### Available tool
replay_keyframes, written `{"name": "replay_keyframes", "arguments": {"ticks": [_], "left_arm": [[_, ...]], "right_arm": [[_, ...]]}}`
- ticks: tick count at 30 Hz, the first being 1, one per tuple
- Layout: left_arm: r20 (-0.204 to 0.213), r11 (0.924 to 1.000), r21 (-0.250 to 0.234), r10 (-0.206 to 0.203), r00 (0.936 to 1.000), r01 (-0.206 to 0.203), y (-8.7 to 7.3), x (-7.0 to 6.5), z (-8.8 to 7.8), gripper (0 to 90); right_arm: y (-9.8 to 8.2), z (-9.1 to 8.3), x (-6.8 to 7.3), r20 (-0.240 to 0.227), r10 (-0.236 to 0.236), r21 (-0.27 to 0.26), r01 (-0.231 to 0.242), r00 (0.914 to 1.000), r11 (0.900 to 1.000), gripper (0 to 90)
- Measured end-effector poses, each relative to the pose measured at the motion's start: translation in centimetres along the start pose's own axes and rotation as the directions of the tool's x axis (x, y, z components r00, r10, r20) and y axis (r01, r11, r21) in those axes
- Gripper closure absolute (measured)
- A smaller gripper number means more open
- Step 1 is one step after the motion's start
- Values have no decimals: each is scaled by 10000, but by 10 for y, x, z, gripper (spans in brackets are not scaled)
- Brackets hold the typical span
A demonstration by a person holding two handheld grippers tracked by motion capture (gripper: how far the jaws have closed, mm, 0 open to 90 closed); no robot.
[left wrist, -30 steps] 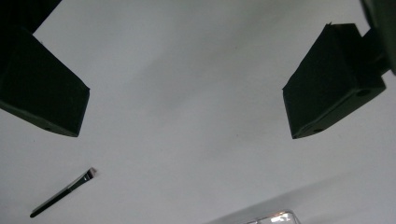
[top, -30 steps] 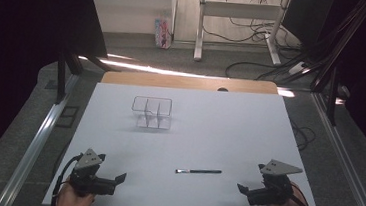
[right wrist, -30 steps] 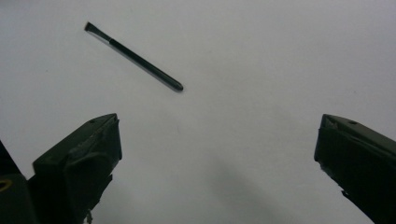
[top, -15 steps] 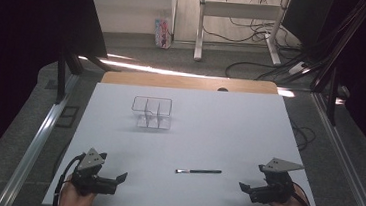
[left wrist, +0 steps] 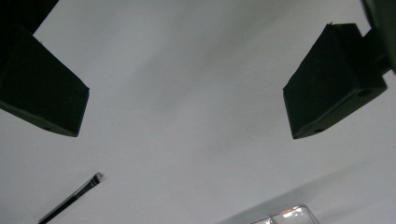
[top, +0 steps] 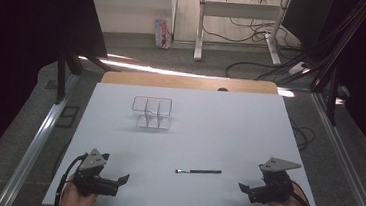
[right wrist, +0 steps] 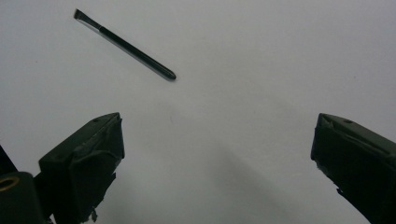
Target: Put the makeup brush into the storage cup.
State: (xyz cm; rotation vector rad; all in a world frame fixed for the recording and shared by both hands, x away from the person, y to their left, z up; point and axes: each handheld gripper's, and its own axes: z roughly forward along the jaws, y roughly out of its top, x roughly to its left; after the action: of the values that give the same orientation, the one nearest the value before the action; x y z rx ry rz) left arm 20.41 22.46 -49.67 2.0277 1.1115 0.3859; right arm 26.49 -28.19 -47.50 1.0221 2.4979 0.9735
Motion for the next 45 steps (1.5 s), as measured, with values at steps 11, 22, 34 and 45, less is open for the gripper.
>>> {"name": "replay_keyframes", "arguments": {"ticks": [11,22,34,45], "left_arm": [[13,9991,363,201,9998,-201,0,-3,3,2],[-64,9982,547,239,9997,-236,1,-3,4,0],[-172,9970,608,487,9987,-476,1,-6,4,0],[-233,9955,748,592,9980,-573,1,-7,6,0]], "right_arm": [[9,1,-2,-117,138,241,-136,9998,9996,8],[19,2,-4,-313,357,678,-335,9989,9971,38],[34,9,-4,-178,-21,1312,44,9998,9913,43],[42,18,-7,-71,-69,1837,81,10000,9830,19]]}}
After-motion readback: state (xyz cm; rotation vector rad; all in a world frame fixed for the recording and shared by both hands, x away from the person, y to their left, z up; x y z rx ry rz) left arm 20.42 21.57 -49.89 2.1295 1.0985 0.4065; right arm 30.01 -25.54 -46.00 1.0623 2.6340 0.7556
